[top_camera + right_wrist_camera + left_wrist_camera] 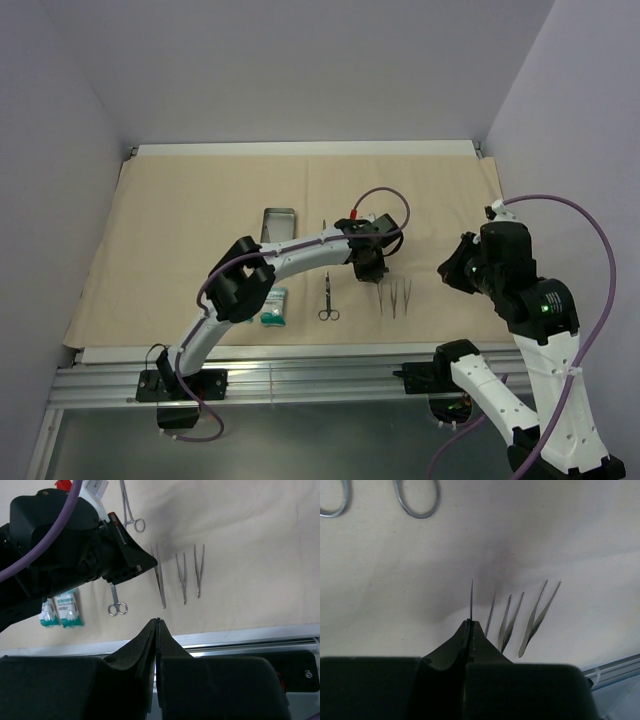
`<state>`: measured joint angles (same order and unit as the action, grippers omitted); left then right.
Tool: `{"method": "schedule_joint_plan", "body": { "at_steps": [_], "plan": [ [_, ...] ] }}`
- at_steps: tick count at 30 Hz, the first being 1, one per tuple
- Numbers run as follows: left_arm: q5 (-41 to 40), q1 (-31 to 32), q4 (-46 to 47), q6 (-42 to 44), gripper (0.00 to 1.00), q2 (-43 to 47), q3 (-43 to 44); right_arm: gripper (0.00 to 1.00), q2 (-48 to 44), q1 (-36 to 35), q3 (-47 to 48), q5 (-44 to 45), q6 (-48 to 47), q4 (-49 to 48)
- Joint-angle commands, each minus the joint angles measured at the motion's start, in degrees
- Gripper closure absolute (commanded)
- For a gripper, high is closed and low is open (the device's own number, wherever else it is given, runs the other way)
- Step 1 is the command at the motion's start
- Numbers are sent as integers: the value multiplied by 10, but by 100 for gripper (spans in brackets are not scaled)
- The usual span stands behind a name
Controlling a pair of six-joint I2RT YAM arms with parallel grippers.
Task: Open and lay out the surgical kit
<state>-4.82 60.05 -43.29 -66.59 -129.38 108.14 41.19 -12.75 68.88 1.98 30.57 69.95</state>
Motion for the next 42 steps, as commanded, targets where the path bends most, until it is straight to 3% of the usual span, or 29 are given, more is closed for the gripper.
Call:
{"method": "schedule_joint_plan", "body": {
  "at_steps": [1, 24, 42],
  "plan": [
    [-21, 10, 3, -14, 100, -11, 51, 93, -14, -7, 6, 8, -13, 13],
    [-36, 17, -10, 2, 98, -49, 78, 92, -1, -21, 12, 25, -19, 7],
    [-37, 20, -20, 2, 89, -55, 79, 92, -5, -24, 17, 30, -20, 11]
  ]
}}
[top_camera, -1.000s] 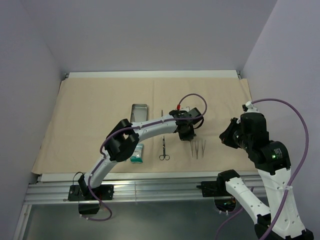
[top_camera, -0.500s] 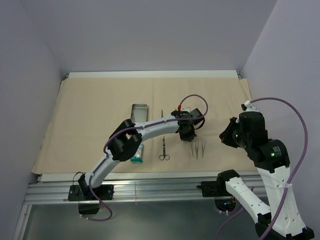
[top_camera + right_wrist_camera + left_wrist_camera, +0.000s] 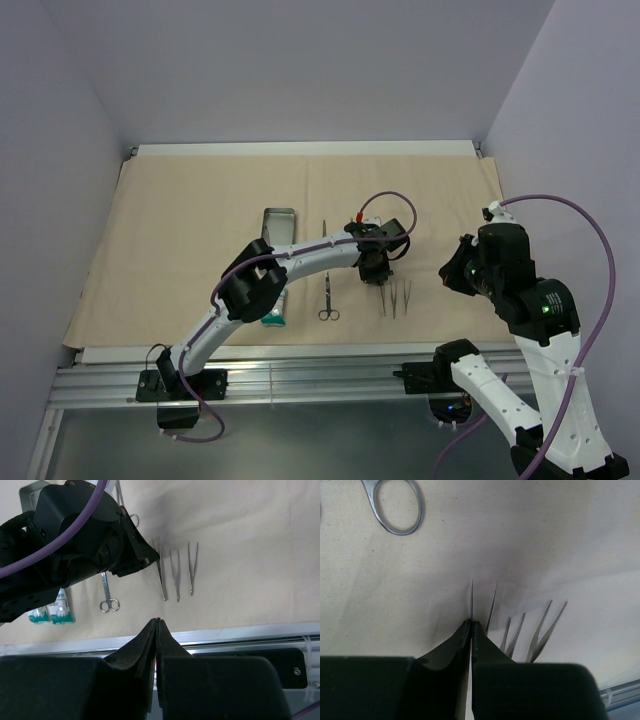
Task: Open and lay out the surgical kit
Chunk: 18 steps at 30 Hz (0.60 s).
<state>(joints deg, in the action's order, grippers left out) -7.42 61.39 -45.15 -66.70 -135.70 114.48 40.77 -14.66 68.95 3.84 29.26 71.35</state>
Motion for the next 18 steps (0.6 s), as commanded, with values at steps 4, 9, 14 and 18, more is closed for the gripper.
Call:
{"method": "schedule_joint_plan", "body": {
  "at_steps": [4, 9, 14, 18],
  "plan": [
    [-11, 8, -2, 3, 85, 7, 15, 92, -5, -5, 15, 13, -6, 0],
    [-11, 8, -6, 4, 76, 7, 18, 92, -7, -4, 16, 13, -5, 1],
    [-13, 8, -12, 7, 71, 7, 21, 92, -8, -5, 20, 13, -6, 3],
    [-18, 9, -15, 10, 70, 10, 27, 92, -8, -5, 20, 13, -7, 3]
  ]
}}
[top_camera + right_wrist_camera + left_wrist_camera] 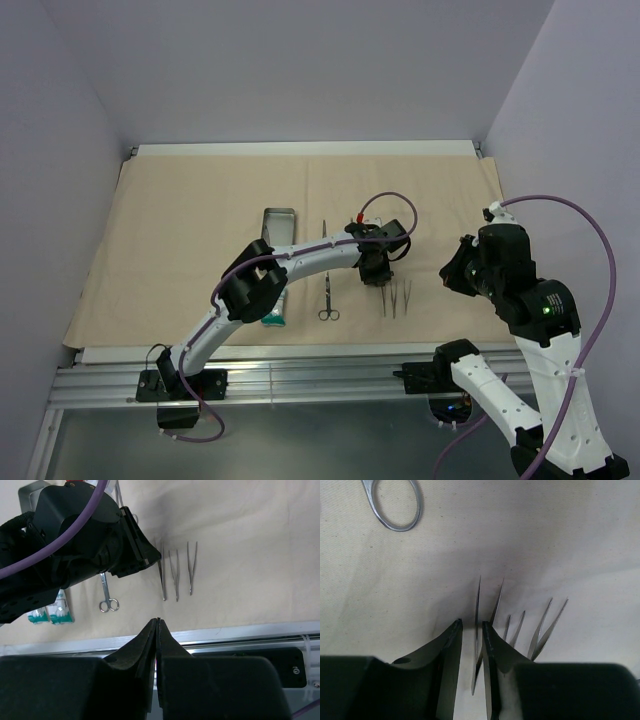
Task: Open and lay out the surgical kit
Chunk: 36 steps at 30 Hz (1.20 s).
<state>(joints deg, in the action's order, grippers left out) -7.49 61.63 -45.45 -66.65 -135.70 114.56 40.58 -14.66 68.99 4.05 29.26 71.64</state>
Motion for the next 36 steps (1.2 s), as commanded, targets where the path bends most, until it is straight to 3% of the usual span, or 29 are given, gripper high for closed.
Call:
{"method": "schedule_joint_plan", "body": {
  "at_steps": [1, 19, 28, 32, 36],
  "plan": [
    [-18, 7, -13, 12, 70, 10, 26, 92, -6, -5, 19, 11, -6, 0],
    [-30, 8, -32, 23, 72, 46, 36, 92, -8, -5, 16, 13, 3, -4],
    [-42, 3, -49, 56, 68, 95, 61, 91, -7, -4, -1, 5, 33, -28],
    [-31, -29, -35, 91, 66, 137, 43, 91, 6, -5, -14, 0, 57, -56],
    [-27, -95, -14, 178, 63, 188, -11, 91, 34, -4, -21, 27, 67, -81]
  ]
}}
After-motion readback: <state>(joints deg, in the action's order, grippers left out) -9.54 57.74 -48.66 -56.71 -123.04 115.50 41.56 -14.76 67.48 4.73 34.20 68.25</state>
